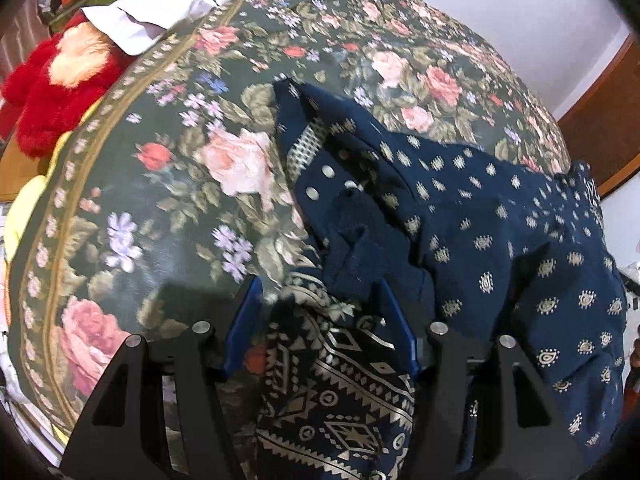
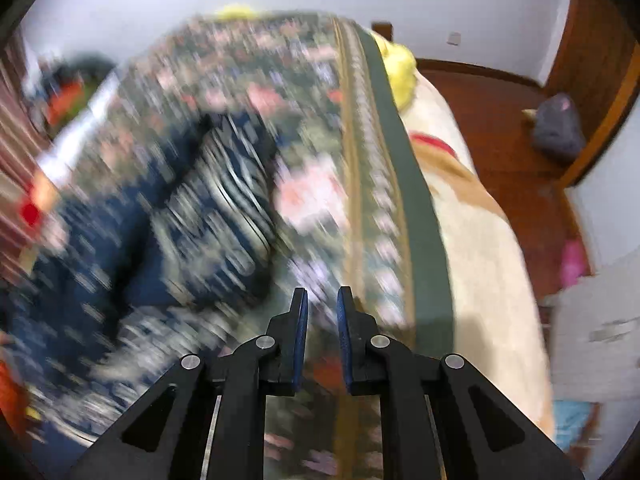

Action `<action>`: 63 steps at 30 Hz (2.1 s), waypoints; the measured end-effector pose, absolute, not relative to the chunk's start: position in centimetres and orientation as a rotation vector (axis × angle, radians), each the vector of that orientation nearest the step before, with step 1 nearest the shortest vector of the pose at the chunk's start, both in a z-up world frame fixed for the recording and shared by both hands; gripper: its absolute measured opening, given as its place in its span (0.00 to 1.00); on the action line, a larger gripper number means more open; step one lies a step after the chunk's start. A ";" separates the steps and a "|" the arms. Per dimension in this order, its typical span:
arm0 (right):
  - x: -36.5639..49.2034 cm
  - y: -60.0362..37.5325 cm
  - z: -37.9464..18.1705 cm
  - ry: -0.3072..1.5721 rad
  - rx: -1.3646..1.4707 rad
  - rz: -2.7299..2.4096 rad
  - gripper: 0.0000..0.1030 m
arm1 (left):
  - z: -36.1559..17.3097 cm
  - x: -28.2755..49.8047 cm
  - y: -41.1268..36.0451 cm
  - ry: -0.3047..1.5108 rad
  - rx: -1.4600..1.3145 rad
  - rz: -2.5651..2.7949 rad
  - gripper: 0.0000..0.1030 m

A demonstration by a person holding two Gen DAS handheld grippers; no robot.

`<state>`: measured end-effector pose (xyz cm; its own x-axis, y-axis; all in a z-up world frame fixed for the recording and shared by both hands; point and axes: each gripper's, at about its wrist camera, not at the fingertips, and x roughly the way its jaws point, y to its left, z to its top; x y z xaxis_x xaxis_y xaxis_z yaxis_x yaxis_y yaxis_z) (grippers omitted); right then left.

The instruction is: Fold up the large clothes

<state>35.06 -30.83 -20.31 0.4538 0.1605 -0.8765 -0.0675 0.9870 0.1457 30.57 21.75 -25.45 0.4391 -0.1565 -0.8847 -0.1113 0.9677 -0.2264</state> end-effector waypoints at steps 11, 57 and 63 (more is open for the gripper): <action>43.3 -25.0 -24.8 1.038 -0.353 -0.056 0.17 | -25.5 34.0 23.5 1.115 -0.387 -0.002 0.58; 55.0 -10.7 -17.4 0.834 -0.155 0.198 0.11 | -18.8 47.2 23.3 0.911 -0.213 0.065 0.04; 58.9 -12.0 -23.7 0.954 -0.152 0.168 0.12 | -26.1 51.2 26.3 1.081 -0.162 0.140 0.12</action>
<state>58.89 -11.98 -23.68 0.5677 0.0753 -0.8198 -0.2087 0.9765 -0.0548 51.18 26.27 -26.12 0.4634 0.0340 -0.8855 -0.1918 0.9794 -0.0628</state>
